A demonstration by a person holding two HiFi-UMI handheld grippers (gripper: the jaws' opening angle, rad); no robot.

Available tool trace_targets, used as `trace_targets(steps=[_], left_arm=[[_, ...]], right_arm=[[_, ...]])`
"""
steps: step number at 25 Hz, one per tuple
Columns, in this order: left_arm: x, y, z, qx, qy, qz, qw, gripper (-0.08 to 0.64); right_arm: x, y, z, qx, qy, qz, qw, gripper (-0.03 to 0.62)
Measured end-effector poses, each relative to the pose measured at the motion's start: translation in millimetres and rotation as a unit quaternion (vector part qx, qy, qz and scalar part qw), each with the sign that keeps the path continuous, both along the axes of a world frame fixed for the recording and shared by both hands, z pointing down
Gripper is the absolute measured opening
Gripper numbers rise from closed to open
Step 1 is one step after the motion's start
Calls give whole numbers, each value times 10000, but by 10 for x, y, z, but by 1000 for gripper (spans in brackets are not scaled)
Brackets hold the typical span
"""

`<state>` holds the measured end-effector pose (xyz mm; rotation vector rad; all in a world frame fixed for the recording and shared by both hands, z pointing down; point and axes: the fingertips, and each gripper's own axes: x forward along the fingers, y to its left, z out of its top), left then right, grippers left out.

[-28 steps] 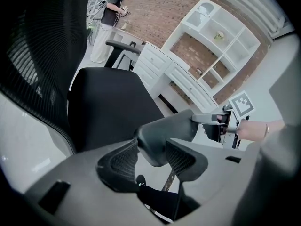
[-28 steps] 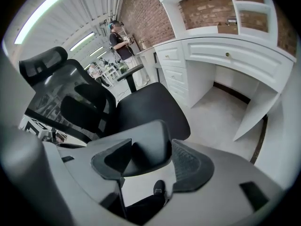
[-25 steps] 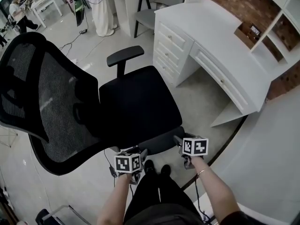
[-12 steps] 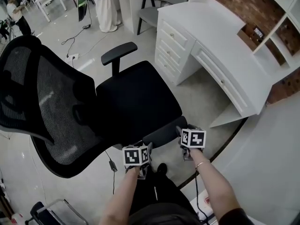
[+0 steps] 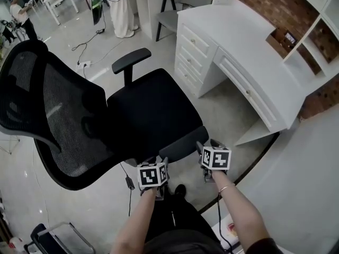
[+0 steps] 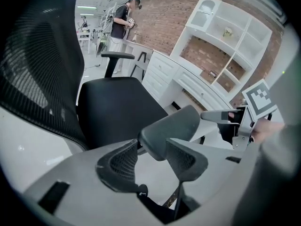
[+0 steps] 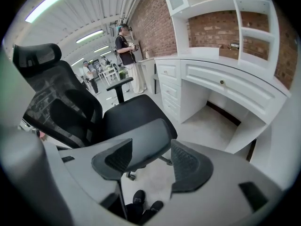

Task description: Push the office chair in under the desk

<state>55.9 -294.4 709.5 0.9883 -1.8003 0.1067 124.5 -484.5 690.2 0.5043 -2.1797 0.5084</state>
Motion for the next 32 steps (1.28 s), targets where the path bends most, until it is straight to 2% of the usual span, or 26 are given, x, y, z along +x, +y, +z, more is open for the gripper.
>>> trace_targets(steps=[4, 7, 15, 23, 32], left_arm=[[4, 147, -185, 64, -233, -116, 9996, 184], [67, 262, -383, 178, -456, -129, 9987, 184], [159, 682, -795, 356, -813, -438, 9951, 178], [22, 1345, -1073, 564, -910, -747, 9914, 178], [-408, 2630, -1336, 729, -1207, -909, 9858, 178]], right_arm=[[71, 76, -261, 90, -326, -28, 9994, 250], [101, 193, -496, 72, -687, -48, 9976, 213], [-4, 737, -1114, 112, -1453, -537, 9879, 176], [-205, 1828, -1565, 301, -1912, -1436, 9705, 176], [-487, 3296, -2047, 587, -2325, -1909, 9519, 176]])
